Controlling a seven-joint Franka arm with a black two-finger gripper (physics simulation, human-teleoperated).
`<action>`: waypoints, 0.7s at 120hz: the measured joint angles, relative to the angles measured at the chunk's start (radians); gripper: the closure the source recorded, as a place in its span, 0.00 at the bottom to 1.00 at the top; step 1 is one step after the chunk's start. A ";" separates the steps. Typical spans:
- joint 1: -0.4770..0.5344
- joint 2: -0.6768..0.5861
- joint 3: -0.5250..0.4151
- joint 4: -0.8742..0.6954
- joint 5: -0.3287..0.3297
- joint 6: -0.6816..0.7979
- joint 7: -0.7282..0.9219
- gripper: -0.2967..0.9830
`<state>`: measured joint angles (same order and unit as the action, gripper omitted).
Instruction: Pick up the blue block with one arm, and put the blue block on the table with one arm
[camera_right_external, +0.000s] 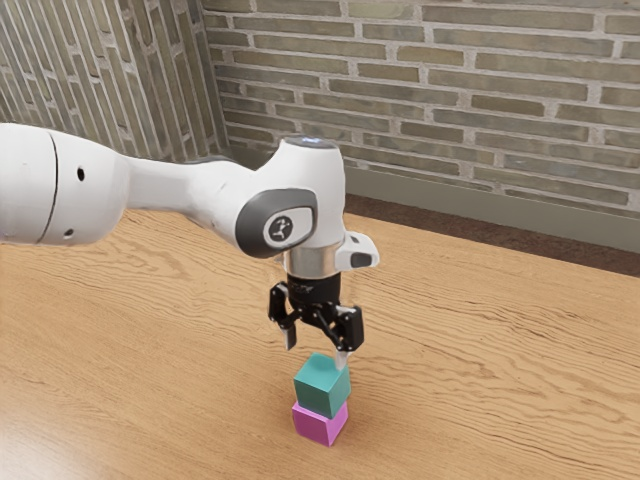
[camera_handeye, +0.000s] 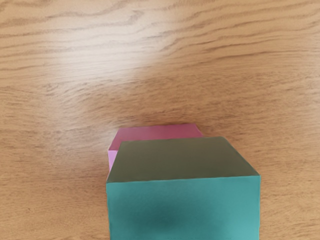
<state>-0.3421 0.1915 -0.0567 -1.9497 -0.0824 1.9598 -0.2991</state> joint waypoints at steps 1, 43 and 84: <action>0.000 0.004 0.000 0.000 0.000 0.001 0.000 0.23; -0.010 0.064 -0.001 0.003 0.000 0.026 -0.005 0.23; -0.018 0.097 -0.002 0.004 -0.006 0.043 -0.010 0.35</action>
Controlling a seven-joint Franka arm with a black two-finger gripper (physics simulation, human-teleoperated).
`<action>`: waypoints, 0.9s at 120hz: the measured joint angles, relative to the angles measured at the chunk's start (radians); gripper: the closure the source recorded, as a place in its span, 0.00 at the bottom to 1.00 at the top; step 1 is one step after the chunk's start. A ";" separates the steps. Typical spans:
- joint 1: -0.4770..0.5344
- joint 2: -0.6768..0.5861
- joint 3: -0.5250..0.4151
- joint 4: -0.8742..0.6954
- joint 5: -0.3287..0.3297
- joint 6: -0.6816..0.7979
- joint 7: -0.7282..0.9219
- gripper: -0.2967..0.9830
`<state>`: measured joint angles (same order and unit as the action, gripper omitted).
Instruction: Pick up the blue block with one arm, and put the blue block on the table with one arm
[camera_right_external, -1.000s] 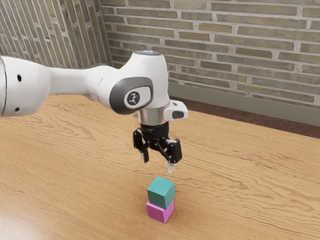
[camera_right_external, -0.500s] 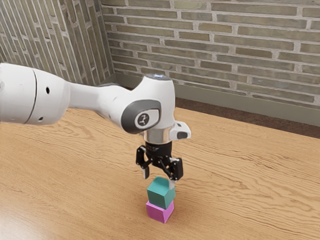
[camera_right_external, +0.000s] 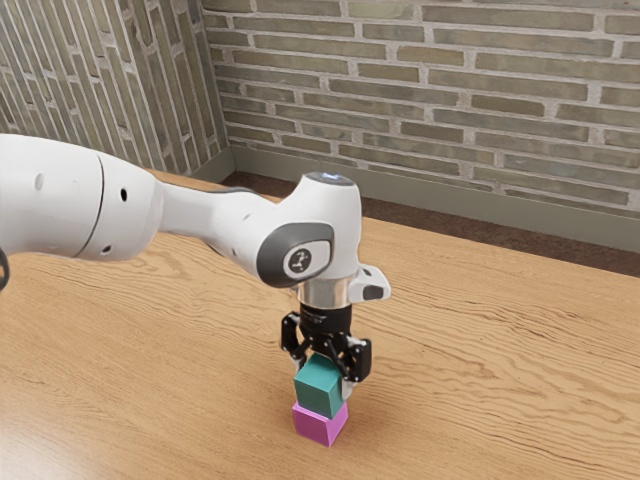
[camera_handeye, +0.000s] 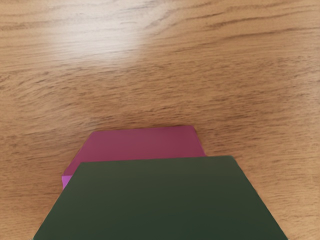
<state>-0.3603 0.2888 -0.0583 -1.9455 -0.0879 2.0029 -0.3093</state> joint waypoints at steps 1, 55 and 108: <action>0.000 0.000 0.000 0.000 0.000 0.000 0.000 0.36; 0.064 -0.006 0.085 0.056 0.020 -0.003 0.000 0.47; 0.162 0.115 0.088 0.077 0.025 -0.008 0.025 0.47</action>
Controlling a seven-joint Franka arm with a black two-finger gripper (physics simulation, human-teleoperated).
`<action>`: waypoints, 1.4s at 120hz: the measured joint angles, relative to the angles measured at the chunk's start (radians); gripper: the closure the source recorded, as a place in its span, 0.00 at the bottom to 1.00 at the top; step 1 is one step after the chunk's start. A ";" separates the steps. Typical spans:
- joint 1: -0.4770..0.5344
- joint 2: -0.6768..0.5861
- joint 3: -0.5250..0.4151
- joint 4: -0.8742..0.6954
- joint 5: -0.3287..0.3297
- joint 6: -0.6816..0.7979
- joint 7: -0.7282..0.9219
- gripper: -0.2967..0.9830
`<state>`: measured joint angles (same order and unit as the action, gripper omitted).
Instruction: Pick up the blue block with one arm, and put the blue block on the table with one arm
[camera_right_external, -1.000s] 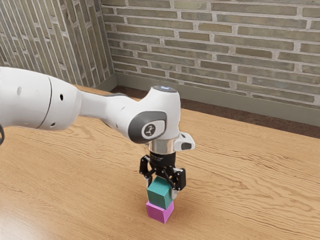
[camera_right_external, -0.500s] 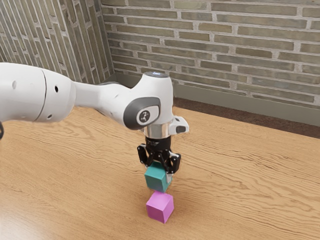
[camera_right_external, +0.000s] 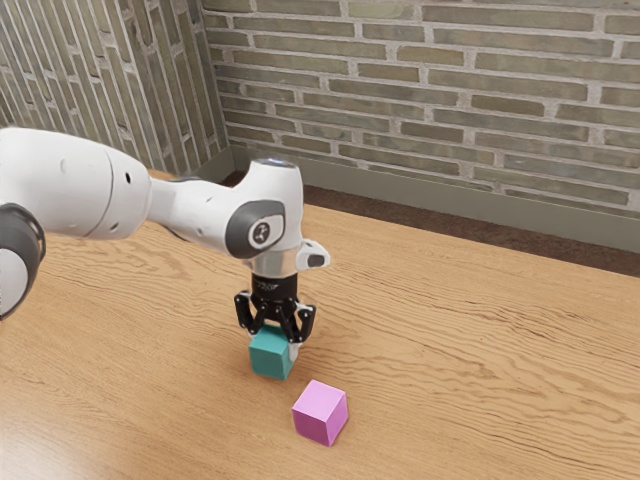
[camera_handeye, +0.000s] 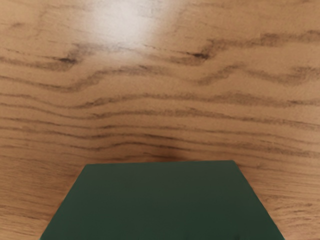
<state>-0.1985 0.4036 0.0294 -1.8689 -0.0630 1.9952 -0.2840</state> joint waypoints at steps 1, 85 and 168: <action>0.000 0.001 0.000 0.000 0.000 0.000 0.000 0.46; -0.012 -0.165 0.009 0.140 0.038 -0.100 0.039 0.24; -0.021 -0.244 0.006 0.373 0.173 -0.546 0.039 0.23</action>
<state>-0.2194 0.1598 0.0353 -1.4956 0.1099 1.4494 -0.2450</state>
